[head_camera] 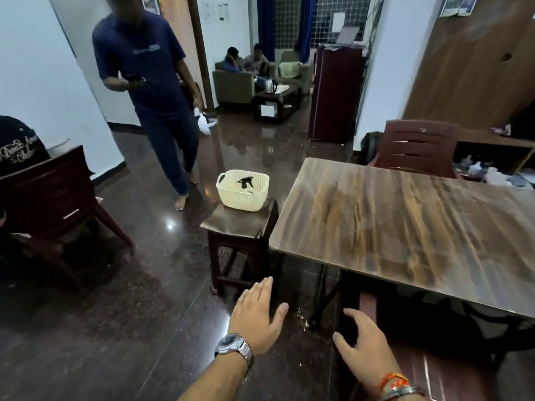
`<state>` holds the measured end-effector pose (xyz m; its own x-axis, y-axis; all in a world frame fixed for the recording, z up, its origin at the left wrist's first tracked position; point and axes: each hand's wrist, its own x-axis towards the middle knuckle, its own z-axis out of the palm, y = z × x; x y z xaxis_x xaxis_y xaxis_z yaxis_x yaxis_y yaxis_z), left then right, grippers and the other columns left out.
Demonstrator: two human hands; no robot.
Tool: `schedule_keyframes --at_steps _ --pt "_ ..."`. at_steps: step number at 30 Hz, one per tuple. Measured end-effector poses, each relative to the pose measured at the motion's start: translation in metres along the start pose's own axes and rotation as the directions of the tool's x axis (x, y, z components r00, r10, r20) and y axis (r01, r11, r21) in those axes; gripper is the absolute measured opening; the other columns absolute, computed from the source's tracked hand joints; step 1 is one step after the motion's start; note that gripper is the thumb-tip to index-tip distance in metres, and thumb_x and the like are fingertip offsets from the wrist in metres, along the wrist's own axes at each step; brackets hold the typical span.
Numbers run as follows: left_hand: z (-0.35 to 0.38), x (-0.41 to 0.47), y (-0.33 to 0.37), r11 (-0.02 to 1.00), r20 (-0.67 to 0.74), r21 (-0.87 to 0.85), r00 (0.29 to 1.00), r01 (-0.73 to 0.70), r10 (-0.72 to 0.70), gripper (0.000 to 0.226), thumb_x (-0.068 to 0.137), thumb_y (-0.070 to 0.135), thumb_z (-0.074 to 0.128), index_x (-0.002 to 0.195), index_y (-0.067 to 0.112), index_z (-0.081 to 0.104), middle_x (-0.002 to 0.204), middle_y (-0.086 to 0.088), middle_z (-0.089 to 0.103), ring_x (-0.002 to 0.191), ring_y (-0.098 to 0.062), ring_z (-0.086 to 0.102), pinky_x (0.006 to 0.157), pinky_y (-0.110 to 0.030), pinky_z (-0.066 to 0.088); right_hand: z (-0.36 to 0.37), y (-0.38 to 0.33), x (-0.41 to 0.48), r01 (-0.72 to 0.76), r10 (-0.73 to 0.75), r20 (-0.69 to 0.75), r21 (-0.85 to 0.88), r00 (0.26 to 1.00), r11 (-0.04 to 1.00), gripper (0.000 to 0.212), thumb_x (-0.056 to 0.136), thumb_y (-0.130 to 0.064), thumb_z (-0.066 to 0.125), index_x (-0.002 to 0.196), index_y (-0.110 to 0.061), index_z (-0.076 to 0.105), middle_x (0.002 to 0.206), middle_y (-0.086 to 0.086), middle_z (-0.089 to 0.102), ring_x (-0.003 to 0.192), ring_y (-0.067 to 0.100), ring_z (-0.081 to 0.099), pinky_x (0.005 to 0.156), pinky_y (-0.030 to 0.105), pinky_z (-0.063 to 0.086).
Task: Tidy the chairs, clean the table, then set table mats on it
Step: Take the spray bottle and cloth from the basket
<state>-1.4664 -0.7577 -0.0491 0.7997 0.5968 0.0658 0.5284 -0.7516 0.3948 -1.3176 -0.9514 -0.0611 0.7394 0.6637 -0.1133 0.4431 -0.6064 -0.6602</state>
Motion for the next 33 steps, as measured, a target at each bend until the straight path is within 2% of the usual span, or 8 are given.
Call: schedule_keyframes --at_steps 2,6,13,16,21,25,30,33 --pt "-0.005 0.039 -0.026 1.0 0.003 0.025 1.0 -0.011 0.01 0.074 0.093 0.06 0.025 0.153 0.02 0.011 0.159 0.005 0.02 0.146 -0.011 0.015 0.119 -0.028 0.007 0.013 -0.015 0.034 -0.011 0.011 -0.032 0.012 0.999 1.0 0.056 0.084 -0.032 0.069 0.136 -0.019 0.051 0.138 -0.006 0.051 0.124 0.014 0.052 0.102 0.024 0.04" --pt "-0.014 0.132 -0.069 0.995 -0.045 0.096 0.999 -0.016 0.02 0.088 0.081 0.069 0.012 0.153 0.018 0.012 0.158 0.0 0.022 0.145 -0.016 0.019 0.119 -0.033 0.012 0.036 -0.036 0.12 0.015 -0.016 -0.138 -0.01 0.99 1.0 0.061 0.085 -0.031 0.068 0.14 -0.014 0.047 0.148 0.002 0.045 0.139 0.016 0.037 0.116 0.028 0.027" --pt "-0.035 0.284 -0.129 0.971 -0.041 0.238 0.999 0.011 -0.002 0.089 0.079 0.07 0.007 0.154 0.022 -0.002 0.162 0.003 0.001 0.148 -0.02 0.003 0.119 -0.04 0.003 0.054 -0.096 0.294 0.108 -0.2 -0.272 -0.319 0.941 0.942 0.082 0.087 -0.049 0.051 0.151 -0.004 0.028 0.16 0.013 0.026 0.149 0.026 0.02 0.121 0.036 0.011" --pt "-0.041 0.345 -0.155 0.965 -0.024 0.26 0.999 0.026 -0.02 0.087 0.083 0.069 0.011 0.154 0.02 -0.002 0.162 0.001 0.002 0.148 -0.02 0.002 0.12 -0.041 0.002 0.056 -0.132 0.371 0.143 -0.247 -0.243 -0.38 0.938 0.914 0.084 0.087 -0.05 0.044 0.153 -0.004 0.023 0.162 0.013 0.021 0.15 0.026 0.017 0.12 0.034 0.005" --pt "-0.037 0.428 -0.195 0.969 -0.014 0.248 1.0 0.025 -0.022 0.087 0.085 0.069 0.015 0.153 0.018 -0.002 0.162 -0.001 0.002 0.147 -0.023 0.009 0.119 -0.042 0.005 0.077 -0.169 0.458 0.156 -0.272 -0.225 -0.428 0.936 0.89 0.083 0.087 -0.048 0.05 0.152 -0.003 0.025 0.16 0.015 0.025 0.149 0.027 0.021 0.119 0.037 0.011" --pt "-0.026 0.499 -0.231 0.974 -0.001 0.224 0.999 0.037 -0.038 0.085 0.088 0.063 0.028 0.154 0.016 0.0 0.162 -0.002 0.006 0.147 -0.025 0.01 0.118 -0.041 0.008 0.102 -0.182 0.517 0.144 -0.25 -0.188 -0.444 0.95 0.884 0.082 0.09 -0.045 0.053 0.154 -0.003 0.022 0.162 0.014 0.019 0.151 0.026 0.015 0.12 0.035 0.005" --pt "-0.009 0.589 -0.277 0.98 0.13 0.2 0.991 0.005 -0.031 0.083 0.09 0.063 0.024 0.153 0.015 -0.003 0.162 -0.003 0.002 0.147 -0.024 0.007 0.119 -0.042 0.005 0.134 -0.2 0.586 0.065 -0.172 -0.192 -0.466 0.966 0.882 0.082 0.089 -0.045 0.054 0.153 -0.003 0.022 0.162 0.015 0.019 0.151 0.026 0.016 0.12 0.034 0.004" --pt "0.003 0.636 -0.301 0.981 0.208 0.192 0.978 -0.018 -0.023 0.083 0.093 0.059 0.032 0.153 0.014 -0.004 0.162 -0.004 0.002 0.147 -0.024 0.007 0.119 -0.042 0.004 0.154 -0.213 0.624 0.023 -0.132 -0.19 -0.487 0.973 0.873 0.081 0.089 -0.045 0.053 0.153 -0.004 0.024 0.162 0.014 0.02 0.151 0.026 0.017 0.119 0.035 0.005"
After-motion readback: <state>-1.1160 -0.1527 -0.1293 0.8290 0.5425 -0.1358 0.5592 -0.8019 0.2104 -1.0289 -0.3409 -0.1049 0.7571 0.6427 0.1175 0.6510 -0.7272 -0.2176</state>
